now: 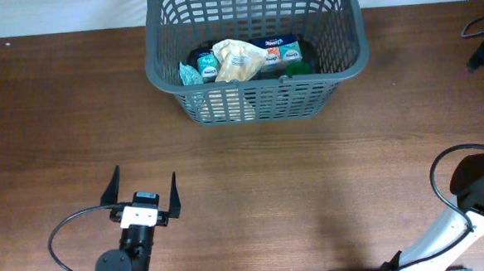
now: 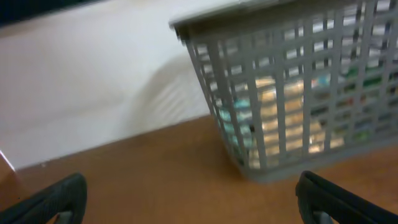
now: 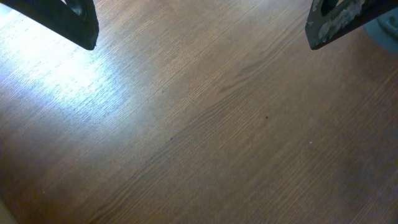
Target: Pack container
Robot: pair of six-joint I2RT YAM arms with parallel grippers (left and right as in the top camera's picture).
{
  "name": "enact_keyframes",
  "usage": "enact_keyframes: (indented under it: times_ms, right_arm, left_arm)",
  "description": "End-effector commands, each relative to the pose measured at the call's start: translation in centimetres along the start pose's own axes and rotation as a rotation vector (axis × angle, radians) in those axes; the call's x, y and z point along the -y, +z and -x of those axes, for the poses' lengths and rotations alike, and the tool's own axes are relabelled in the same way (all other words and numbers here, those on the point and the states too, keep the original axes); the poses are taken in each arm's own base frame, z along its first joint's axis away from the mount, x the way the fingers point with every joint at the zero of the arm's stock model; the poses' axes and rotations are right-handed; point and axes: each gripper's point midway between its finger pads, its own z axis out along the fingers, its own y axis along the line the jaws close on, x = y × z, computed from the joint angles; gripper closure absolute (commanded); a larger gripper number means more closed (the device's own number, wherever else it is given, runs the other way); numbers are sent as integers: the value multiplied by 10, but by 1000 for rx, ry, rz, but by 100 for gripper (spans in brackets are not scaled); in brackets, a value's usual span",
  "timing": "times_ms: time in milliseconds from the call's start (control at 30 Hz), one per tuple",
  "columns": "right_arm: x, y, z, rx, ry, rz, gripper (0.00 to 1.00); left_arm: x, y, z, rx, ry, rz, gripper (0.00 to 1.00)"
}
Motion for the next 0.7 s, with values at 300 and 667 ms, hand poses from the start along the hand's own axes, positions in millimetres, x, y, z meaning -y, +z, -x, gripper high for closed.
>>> enact_keyframes:
  times_ms: [300, 667]
  right_arm:
    - [1, -3, -1, 5, 15, 3, 1]
    - [1, -3, -1, 5, 15, 3, 1]
  left_arm:
    - [5, -1, -26, -92, 19, -19, 1]
    - [6, -1, -26, -91, 16, -23, 1]
